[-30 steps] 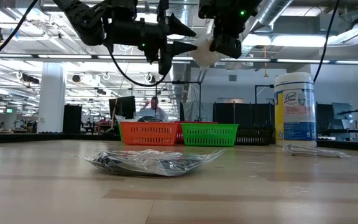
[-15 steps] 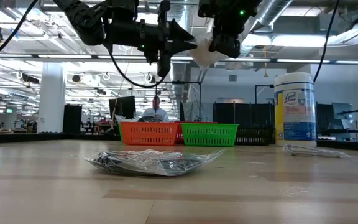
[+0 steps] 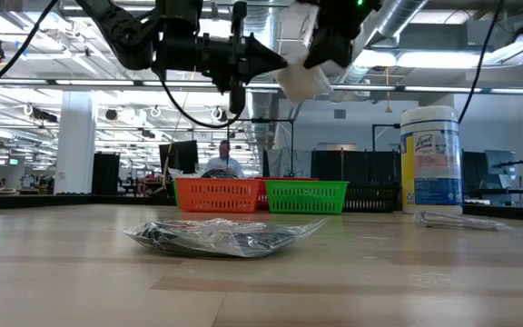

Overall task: Pick & Place Travel size toiletries
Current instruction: Put the vanity pack into the green bin

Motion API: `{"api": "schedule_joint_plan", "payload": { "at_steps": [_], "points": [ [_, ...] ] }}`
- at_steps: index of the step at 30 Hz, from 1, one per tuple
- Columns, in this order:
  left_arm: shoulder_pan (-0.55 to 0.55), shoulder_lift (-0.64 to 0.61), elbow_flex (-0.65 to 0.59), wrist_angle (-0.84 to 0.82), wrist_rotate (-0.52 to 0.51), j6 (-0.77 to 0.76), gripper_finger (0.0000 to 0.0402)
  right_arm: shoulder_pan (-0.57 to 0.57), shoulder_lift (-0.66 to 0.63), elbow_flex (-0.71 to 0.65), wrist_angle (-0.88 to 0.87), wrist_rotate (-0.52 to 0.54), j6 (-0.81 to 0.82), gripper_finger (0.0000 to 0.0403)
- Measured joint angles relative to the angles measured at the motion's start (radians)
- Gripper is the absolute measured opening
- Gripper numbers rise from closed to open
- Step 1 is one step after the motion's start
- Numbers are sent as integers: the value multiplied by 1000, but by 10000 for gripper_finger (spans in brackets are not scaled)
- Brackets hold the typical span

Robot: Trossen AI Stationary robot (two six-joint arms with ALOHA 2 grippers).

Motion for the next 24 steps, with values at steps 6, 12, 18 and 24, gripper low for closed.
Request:
{"api": "schedule_joint_plan", "payload": {
  "at_steps": [6, 12, 18, 24],
  "points": [
    [50, 0, 0, 1, 103, 7, 1, -2, -112, 0, -61, -92, 151, 176],
    [132, 0, 0, 1, 216, 23, 0, -3, -224, 1, -83, -151, 288, 247],
    [261, 0, 0, 0, 391, 23, 0, -3, -315, 1, -78, -291, 397, 259],
    [448, 0, 0, -49, 655, 30, 0, -24, -361, 1, -70, -481, 445, 259]
  ]
}}
